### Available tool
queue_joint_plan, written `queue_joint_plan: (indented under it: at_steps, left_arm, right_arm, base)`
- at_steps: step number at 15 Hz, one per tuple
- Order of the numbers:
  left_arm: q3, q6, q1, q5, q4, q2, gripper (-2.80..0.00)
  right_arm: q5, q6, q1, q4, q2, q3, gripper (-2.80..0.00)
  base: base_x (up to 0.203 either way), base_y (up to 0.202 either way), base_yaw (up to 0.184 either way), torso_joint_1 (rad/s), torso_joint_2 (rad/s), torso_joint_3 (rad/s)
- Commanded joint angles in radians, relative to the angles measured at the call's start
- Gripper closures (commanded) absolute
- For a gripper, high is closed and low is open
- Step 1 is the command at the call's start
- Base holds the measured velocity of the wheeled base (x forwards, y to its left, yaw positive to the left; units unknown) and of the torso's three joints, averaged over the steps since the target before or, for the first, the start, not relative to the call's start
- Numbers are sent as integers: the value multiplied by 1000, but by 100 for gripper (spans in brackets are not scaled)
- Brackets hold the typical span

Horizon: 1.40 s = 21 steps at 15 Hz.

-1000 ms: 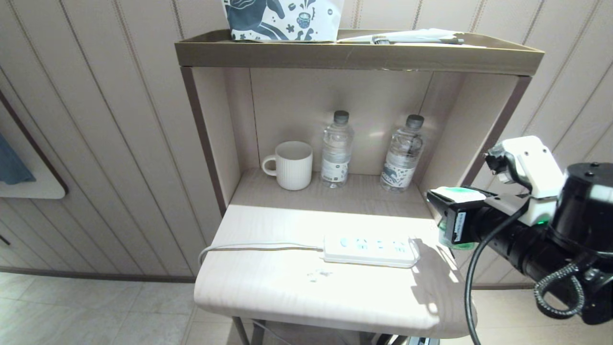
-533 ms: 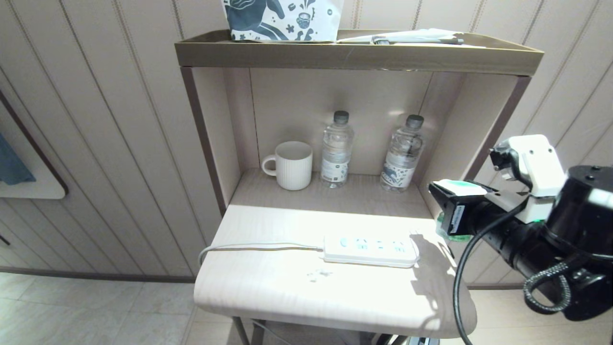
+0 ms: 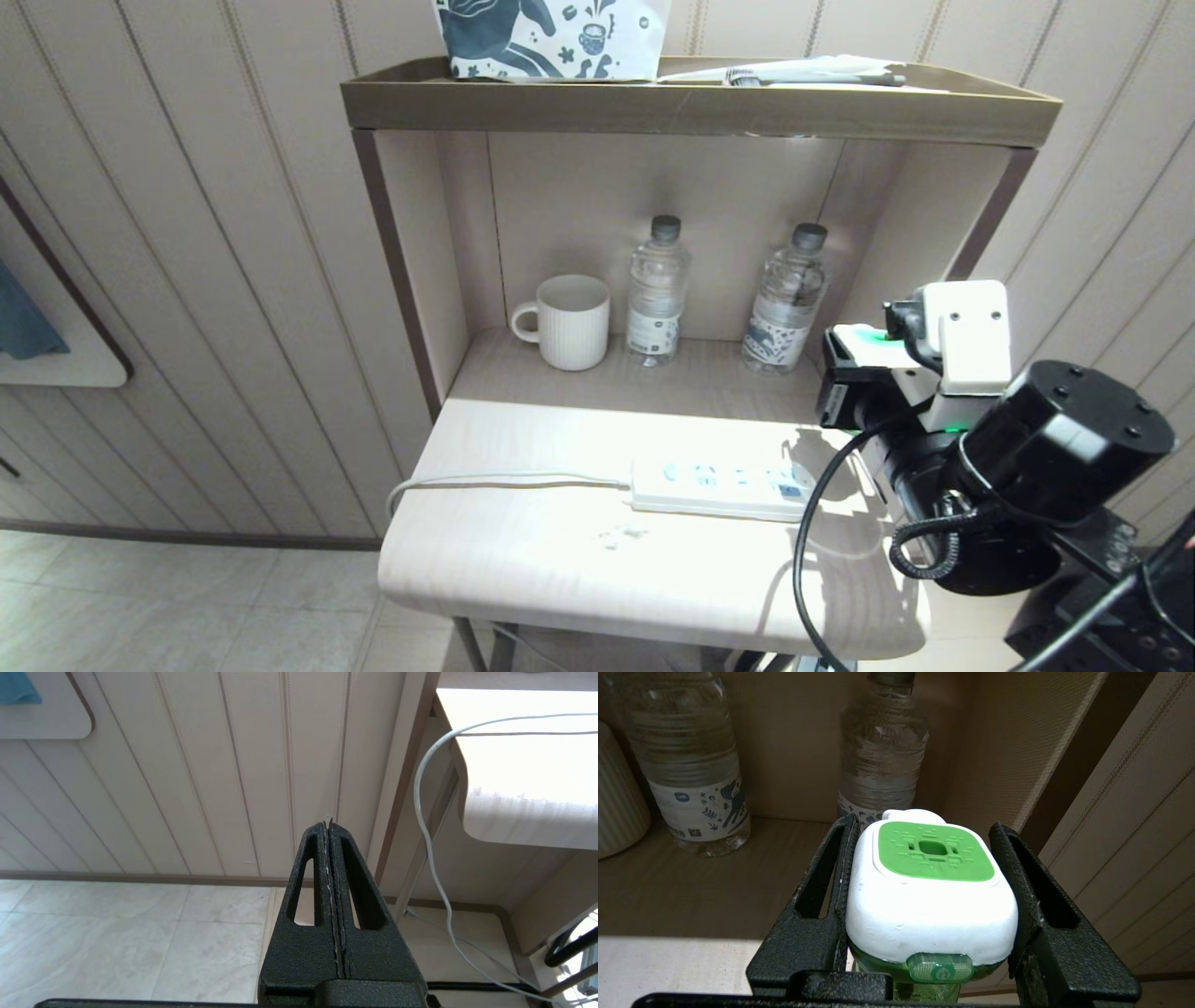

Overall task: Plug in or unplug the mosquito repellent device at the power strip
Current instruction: Place the mosquito repellent liquid on the table

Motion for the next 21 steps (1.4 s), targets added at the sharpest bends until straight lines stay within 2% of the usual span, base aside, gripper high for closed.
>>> queue_joint_plan:
  at_steps: [1, 9, 21]
  left_arm:
    - [0, 0, 0, 0, 0, 0, 0]
    - [0, 0, 0, 0, 0, 0, 0]
    - [0, 0, 0, 0, 0, 0, 0]
  right_arm:
    - [-5, -4, 4, -7, 41, -1, 0]
    - [-7, -2, -5, -10, 84, -4, 0]
    - [-7, -5, -13, -5, 37, -20, 0]
  base:
    - [0, 0, 0, 0, 0, 0]
    - [0, 0, 0, 0, 0, 0]
    - [0, 0, 0, -21, 56, 32]
